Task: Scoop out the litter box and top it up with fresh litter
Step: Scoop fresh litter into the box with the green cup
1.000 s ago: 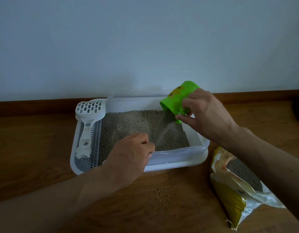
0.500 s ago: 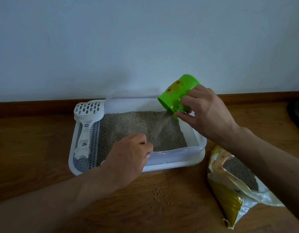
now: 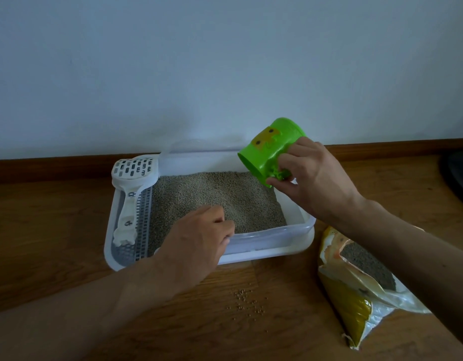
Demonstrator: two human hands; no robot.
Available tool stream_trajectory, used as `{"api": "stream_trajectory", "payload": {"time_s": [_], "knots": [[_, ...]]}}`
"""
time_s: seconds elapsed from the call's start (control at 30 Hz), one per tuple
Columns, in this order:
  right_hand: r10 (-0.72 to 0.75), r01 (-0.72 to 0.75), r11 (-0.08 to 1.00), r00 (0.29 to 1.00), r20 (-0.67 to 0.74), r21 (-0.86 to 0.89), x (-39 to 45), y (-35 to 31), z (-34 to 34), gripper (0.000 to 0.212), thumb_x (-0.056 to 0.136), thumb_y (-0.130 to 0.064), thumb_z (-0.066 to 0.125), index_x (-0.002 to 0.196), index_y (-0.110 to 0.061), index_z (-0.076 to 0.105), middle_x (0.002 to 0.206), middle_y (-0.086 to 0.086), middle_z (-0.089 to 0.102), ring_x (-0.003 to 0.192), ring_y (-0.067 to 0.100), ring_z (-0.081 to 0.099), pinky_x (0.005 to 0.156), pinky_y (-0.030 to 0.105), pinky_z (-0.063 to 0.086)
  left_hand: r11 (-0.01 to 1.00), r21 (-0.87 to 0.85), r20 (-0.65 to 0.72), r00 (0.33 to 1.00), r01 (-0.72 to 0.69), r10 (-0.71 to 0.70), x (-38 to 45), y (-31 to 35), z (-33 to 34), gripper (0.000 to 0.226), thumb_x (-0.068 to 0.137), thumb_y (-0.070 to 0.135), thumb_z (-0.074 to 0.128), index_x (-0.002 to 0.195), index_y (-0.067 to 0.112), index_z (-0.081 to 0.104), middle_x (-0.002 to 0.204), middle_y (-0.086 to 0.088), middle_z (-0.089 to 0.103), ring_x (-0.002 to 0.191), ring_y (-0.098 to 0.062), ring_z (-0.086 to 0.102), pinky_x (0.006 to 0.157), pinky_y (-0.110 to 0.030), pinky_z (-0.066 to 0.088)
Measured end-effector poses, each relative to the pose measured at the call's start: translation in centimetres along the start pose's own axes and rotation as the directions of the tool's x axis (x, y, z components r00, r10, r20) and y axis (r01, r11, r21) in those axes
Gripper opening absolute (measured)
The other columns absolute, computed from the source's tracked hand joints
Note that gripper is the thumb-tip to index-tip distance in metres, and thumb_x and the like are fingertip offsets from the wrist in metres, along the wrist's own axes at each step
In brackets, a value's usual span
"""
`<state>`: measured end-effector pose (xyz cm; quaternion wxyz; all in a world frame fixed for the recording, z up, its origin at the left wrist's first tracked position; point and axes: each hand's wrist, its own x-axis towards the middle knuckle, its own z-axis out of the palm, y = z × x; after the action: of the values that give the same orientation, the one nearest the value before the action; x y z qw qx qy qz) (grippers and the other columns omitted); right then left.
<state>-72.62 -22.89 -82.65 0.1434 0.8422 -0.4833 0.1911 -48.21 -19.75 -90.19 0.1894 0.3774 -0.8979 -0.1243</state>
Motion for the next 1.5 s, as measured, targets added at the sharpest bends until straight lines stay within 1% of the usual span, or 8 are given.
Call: {"api": "stream_trajectory", "payload": {"time_s": [0.23,0.37,0.6,0.83,1.0,1.23,1.37,1.5], "knots": [[0.084,-0.087,0.995,0.995,0.058,0.055,-1.0,0.2,-0.2,0.045,0.072,-0.028,0.083,0.068,-0.024,0.039,0.065,0.000,0.048,0.069,0.022,0.045,0.064,0.034,0.039,1.000,0.019,0.039,0.999,0.014,-0.015,0.2,0.2,-0.4,0.009,0.087,0.022,0.071,0.087,0.025,0.062,0.087,0.011,0.049,0.083,-0.009,0.051,0.066,-0.029,0.055],[0.236,-0.236,0.966,0.972,0.015,0.107,-2.2,0.6,-1.4,0.040,0.079,-0.033,0.078,0.064,-0.019,0.043,0.063,-0.004,0.044,0.064,0.015,0.039,0.056,0.025,0.026,0.999,0.046,0.087,0.996,0.019,-0.023,0.7,0.5,-1.0,0.005,0.091,0.029,0.064,0.089,0.026,0.061,0.088,0.011,0.048,0.083,-0.010,0.049,0.069,-0.031,0.053],[0.435,-0.425,0.887,0.900,-0.018,0.180,-7.0,1.7,-6.3,0.032,0.085,-0.036,0.070,0.066,-0.018,0.051,0.057,-0.011,0.044,0.051,0.002,0.041,0.049,0.016,0.026,0.993,0.105,0.190,0.982,-0.046,0.025,3.5,3.0,-1.8,0.016,0.097,0.040,0.050,0.096,0.029,0.062,0.092,0.012,0.052,0.086,-0.008,0.047,0.074,-0.030,0.050],[0.598,-0.594,0.794,0.802,0.012,0.132,-13.4,3.5,-11.1,0.033,0.087,-0.041,0.065,0.065,-0.021,0.049,0.053,-0.010,0.044,0.048,0.007,0.045,0.044,0.015,0.033,0.979,0.015,0.218,0.956,-0.204,0.196,7.5,9.1,-1.2,0.023,0.097,0.042,0.050,0.112,0.030,0.062,0.099,0.011,0.057,0.089,-0.006,0.049,0.076,-0.031,0.052],[0.643,-0.648,0.756,0.762,0.075,0.097,-18.1,4.3,-13.3,0.032,0.085,-0.046,0.062,0.064,-0.027,0.048,0.052,-0.010,0.045,0.050,0.007,0.050,0.042,0.016,0.036,0.951,-0.099,0.239,0.921,-0.293,0.308,9.8,14.0,0.5,0.041,0.098,0.043,0.053,0.137,0.040,0.040,0.104,0.013,0.054,0.092,-0.007,0.051,0.076,-0.029,0.052],[0.662,-0.724,0.687,0.656,0.363,0.056,-21.8,5.2,-12.1,0.032,0.087,-0.049,0.060,0.069,-0.023,0.056,0.058,-0.004,0.053,0.052,0.009,0.051,0.046,0.021,0.040,0.899,0.043,0.388,0.836,-0.436,0.387,11.6,14.7,3.8,0.029,0.100,0.045,0.044,0.125,0.035,0.056,0.113,0.009,0.051,0.100,-0.009,0.046,0.080,-0.027,0.047],[0.759,-0.806,0.590,0.541,0.363,-0.032,-21.9,5.3,-9.4,0.033,0.090,-0.050,0.059,0.072,-0.022,0.057,0.065,-0.004,0.059,0.054,0.009,0.055,0.049,0.027,0.049,0.869,0.086,0.470,0.789,-0.488,0.396,11.6,14.1,4.2,0.036,0.099,0.048,0.047,0.133,0.037,0.048,0.123,0.008,0.050,0.110,-0.010,0.045,0.092,-0.029,0.046],[0.781,-0.759,0.610,0.527,0.334,-0.228,-20.2,5.1,-6.8,0.036,0.091,-0.055,0.055,0.076,-0.023,0.054,0.071,-0.003,0.059,0.060,0.014,0.059,0.052,0.033,0.054,0.859,0.095,0.436,0.797,-0.503,0.418,11.9,14.2,4.5,0.030,0.102,0.040,0.044,0.129,0.035,0.055,0.121,0.009,0.053,0.110,-0.010,0.045,0.098,-0.031,0.043]]}}
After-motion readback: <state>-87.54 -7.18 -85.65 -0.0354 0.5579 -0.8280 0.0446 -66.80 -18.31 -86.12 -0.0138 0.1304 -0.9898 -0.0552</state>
